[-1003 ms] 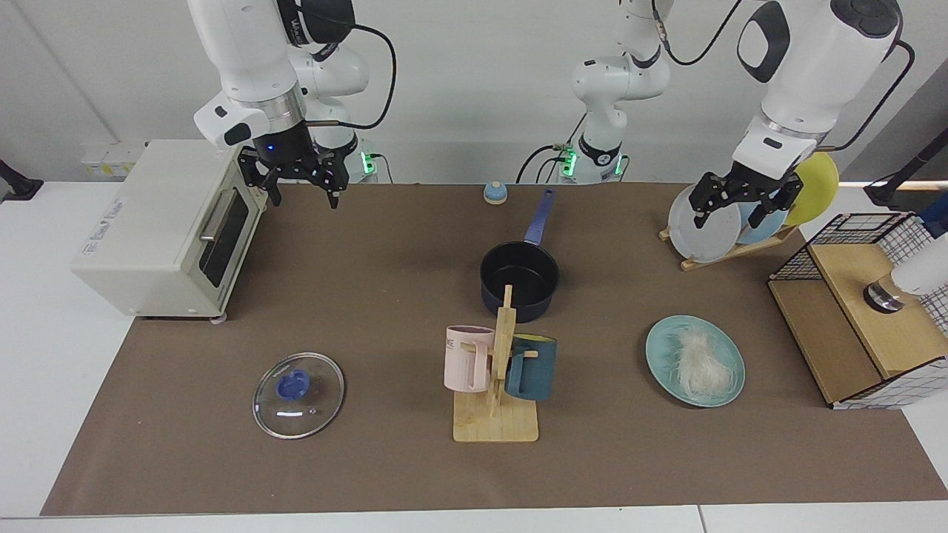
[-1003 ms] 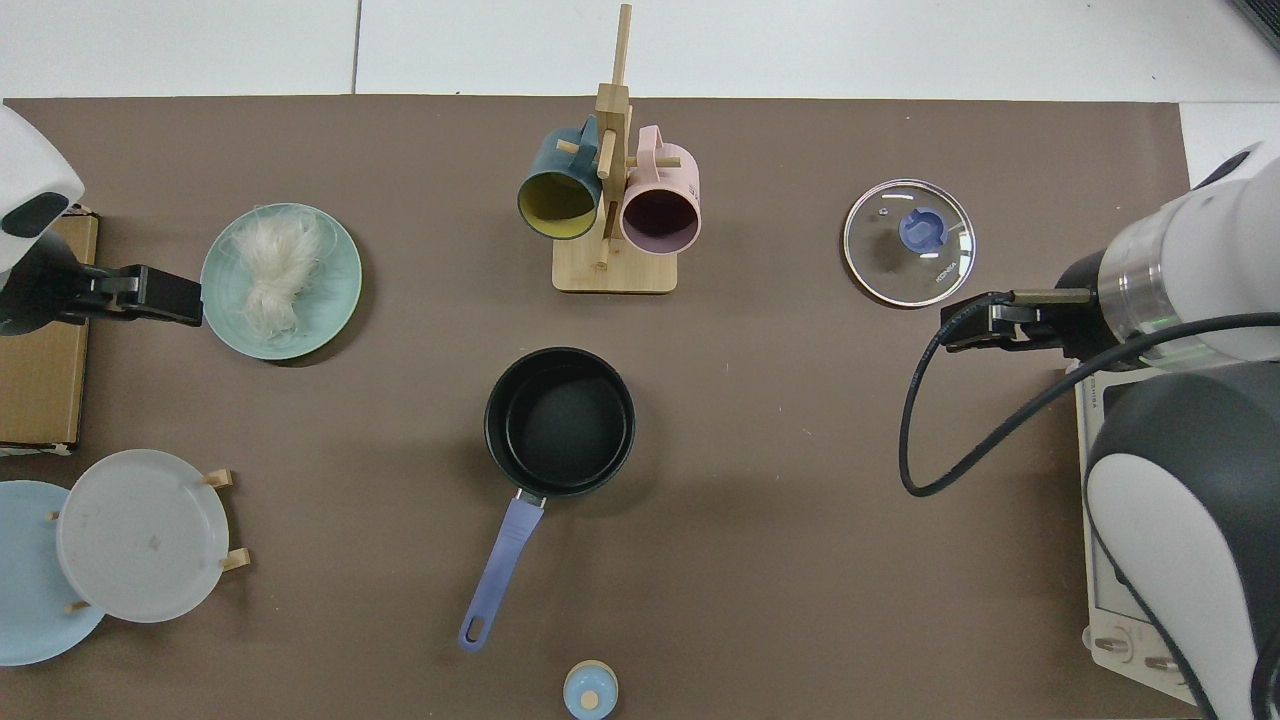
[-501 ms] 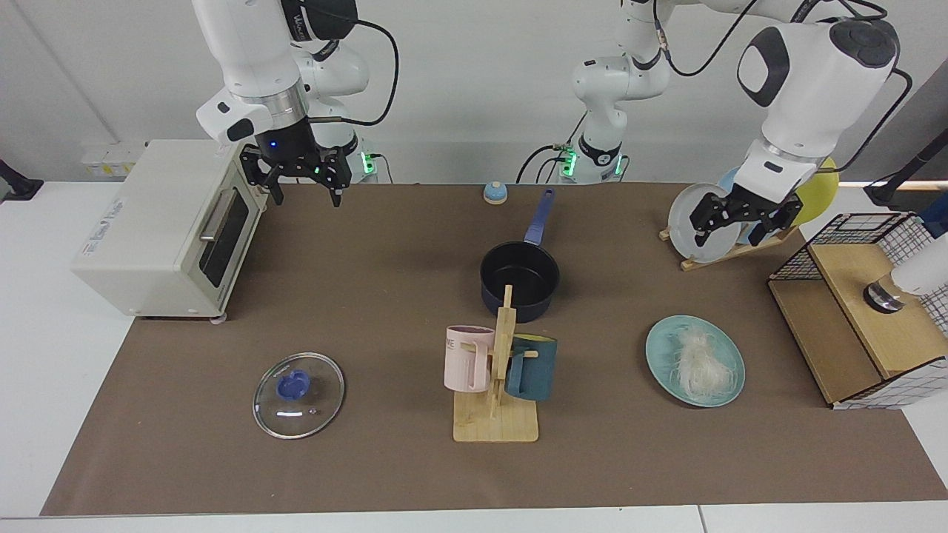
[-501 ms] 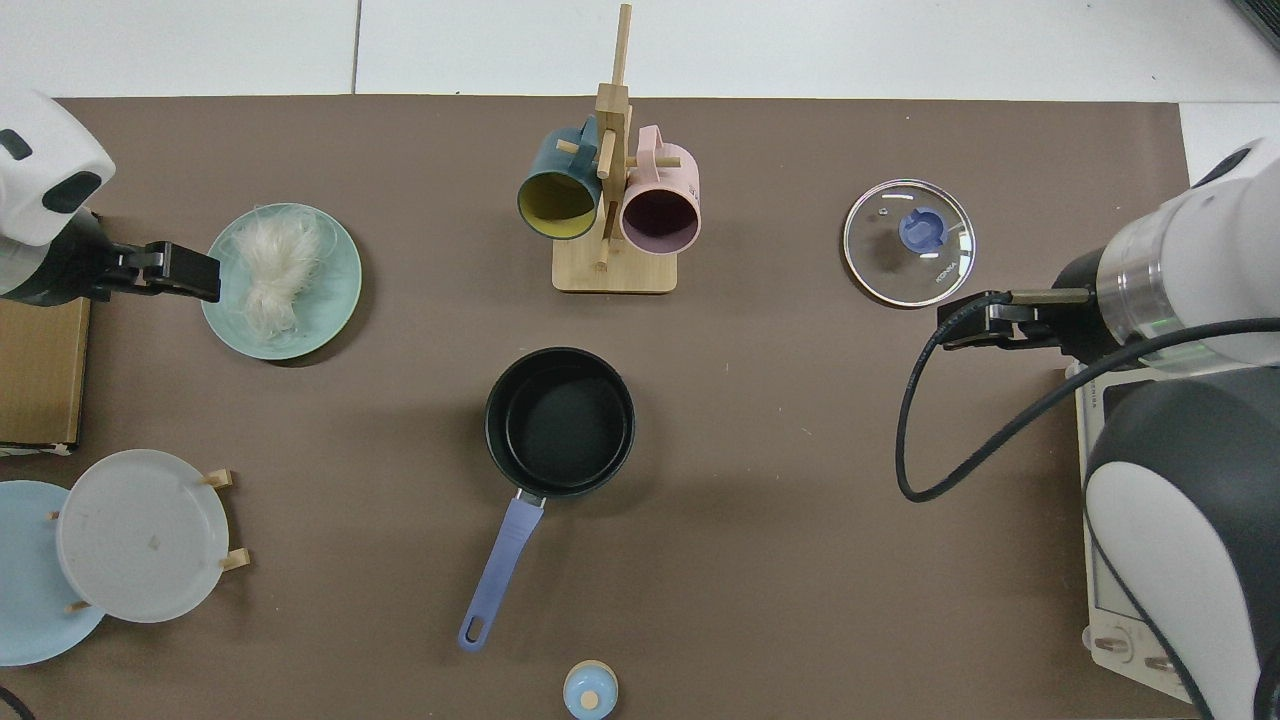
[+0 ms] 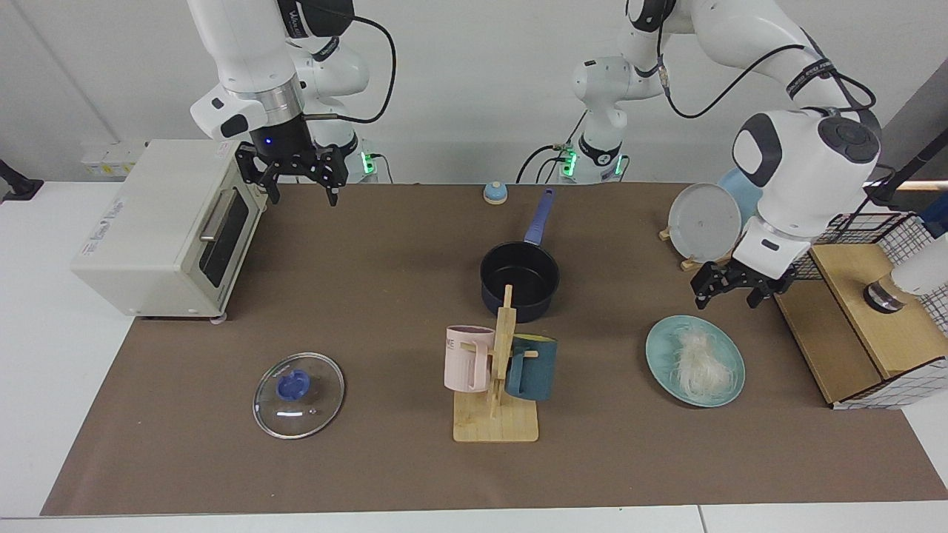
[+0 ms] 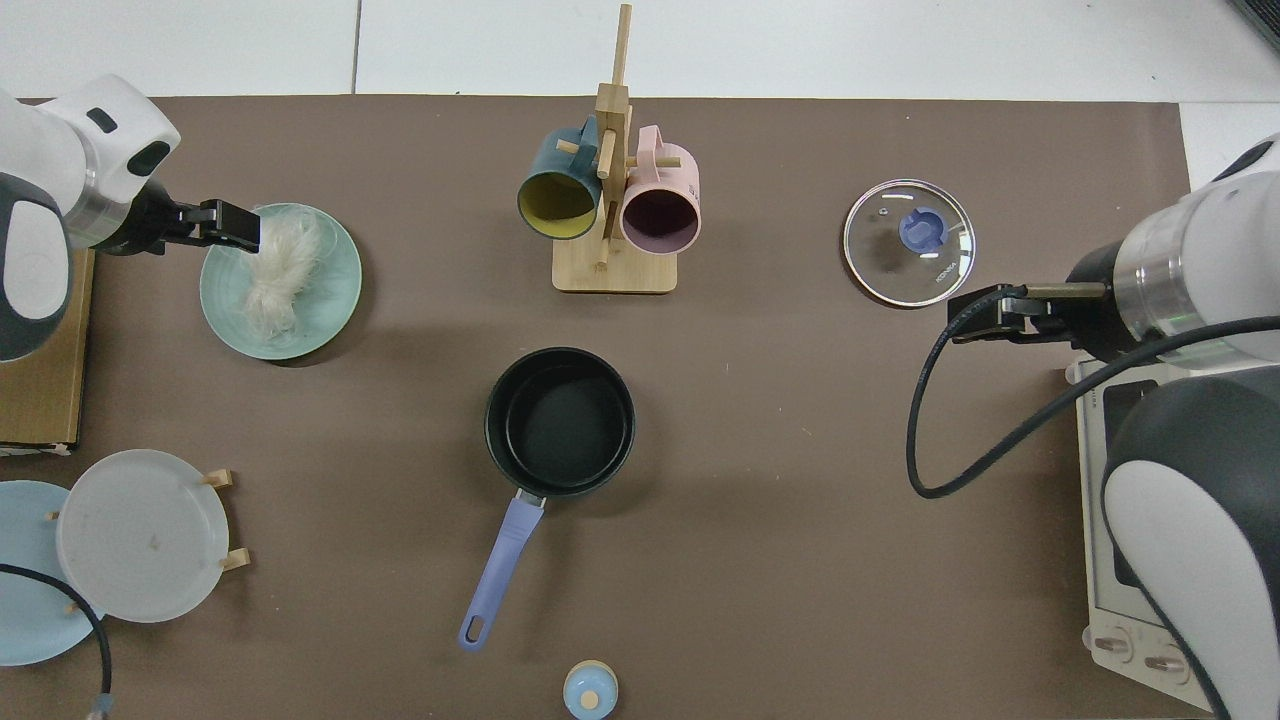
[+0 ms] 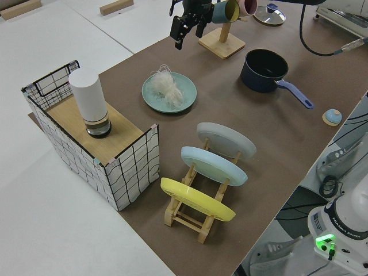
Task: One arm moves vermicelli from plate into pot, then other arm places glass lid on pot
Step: 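Grasp the vermicelli with the left gripper and lift it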
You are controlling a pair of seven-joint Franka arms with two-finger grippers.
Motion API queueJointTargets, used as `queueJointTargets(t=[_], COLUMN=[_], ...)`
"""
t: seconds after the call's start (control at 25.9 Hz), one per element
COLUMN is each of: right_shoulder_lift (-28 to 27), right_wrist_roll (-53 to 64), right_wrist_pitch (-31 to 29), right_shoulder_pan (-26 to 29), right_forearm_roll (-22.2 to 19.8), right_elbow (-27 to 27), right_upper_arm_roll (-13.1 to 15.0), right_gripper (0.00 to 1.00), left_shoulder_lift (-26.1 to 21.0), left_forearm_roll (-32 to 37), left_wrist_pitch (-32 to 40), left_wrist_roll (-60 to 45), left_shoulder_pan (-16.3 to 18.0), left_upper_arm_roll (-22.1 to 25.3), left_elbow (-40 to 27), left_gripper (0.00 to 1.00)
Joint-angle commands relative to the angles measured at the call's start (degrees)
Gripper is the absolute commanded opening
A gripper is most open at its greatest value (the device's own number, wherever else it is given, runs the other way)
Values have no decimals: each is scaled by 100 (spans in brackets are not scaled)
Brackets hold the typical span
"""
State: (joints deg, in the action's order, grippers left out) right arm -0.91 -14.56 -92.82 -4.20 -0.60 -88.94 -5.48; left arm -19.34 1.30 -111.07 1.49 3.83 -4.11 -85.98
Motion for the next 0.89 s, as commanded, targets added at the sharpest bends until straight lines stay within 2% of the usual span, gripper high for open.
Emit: queueJointTargets(t=[0.0, 0.31, 0.42, 0.85], right_shoulder_lift=[74, 170, 170, 206], right_wrist_roll=[15, 68, 50, 50], right_wrist_pitch=[-96, 18, 18, 88], right_shoulder_pan=[7, 51, 51, 59], right_forearm_roll=[139, 139, 130, 121], right_elbow=[-36, -80, -80, -45], right_upper_arm_roll=[-15, -15, -15, -6], right_gripper=[100, 100, 100, 100], left_shoulder_lift=[-535, -1150, -1178, -1151], left_forearm_roll=[-7, -51, -77, -113], left_wrist_pitch=[-432, -1442, -1742, -1830], left_wrist_roll=[-9, -62, -70, -273], left_shoulder_pan=[83, 153, 153, 127], left_upper_arm_roll=[-2, 15, 7, -20], left_elbow=[230, 108, -138, -701], left_gripper=[100, 100, 100, 100])
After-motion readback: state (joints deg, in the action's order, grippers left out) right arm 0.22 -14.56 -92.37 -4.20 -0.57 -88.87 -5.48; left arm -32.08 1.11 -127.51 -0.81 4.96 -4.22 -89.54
